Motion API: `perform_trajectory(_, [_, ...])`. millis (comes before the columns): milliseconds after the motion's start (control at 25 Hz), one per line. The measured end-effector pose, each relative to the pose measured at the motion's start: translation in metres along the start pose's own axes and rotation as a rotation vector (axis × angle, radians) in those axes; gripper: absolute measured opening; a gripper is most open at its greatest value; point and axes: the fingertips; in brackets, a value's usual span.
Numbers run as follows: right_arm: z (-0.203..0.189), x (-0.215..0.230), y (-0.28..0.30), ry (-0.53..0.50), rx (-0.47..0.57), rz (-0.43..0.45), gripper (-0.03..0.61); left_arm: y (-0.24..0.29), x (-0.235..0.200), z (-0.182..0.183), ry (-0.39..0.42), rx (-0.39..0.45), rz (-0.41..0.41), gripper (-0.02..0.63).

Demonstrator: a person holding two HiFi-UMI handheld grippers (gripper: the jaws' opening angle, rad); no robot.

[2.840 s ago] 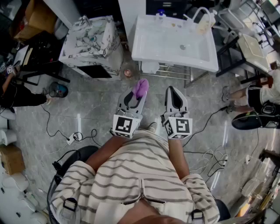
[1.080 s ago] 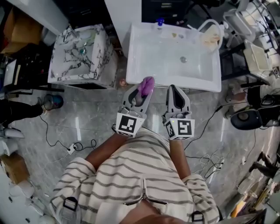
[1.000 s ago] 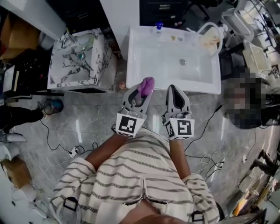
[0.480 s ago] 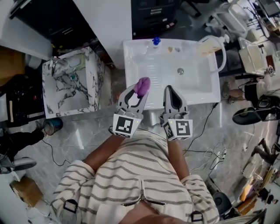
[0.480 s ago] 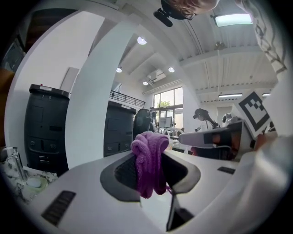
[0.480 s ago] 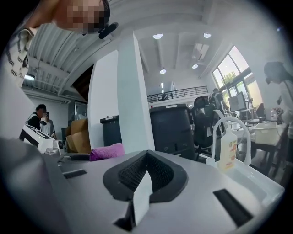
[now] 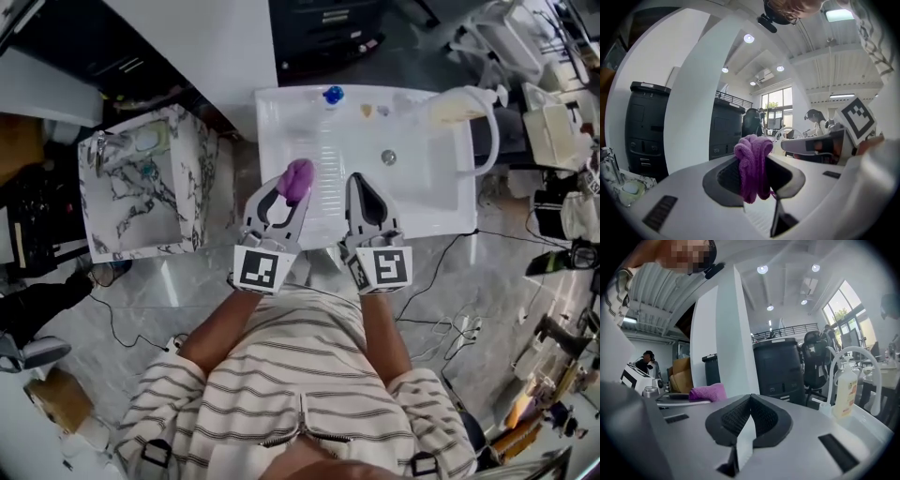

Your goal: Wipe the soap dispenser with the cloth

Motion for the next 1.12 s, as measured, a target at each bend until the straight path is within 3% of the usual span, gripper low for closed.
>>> perform_trajectory(440, [-0.021, 0.034, 0.066, 0.003, -0.048, 0.06, 0.009, 0.046, -0.021, -0.027, -0.019, -0.066, 0.071, 0.124])
perform_trajectory(920, [-0.041, 0.061, 0.11, 0.018, -0.074, 0.071, 0.011, 0.086, -0.032, -0.044, -0.021, -0.106, 0.095, 0.124])
perform_trajectory(1120, [-0.055, 0.065, 0.135, -0.022, -0.112, 0.085, 0.081, 0.092, -0.037, -0.048, -0.038, -0.111, 0.11, 0.125])
Point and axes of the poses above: the fingertips, and each gripper's own axes: y forward along the fingers, x to its right, z out of its top, and after that the axes turned 9 degrees about -x, right-handed
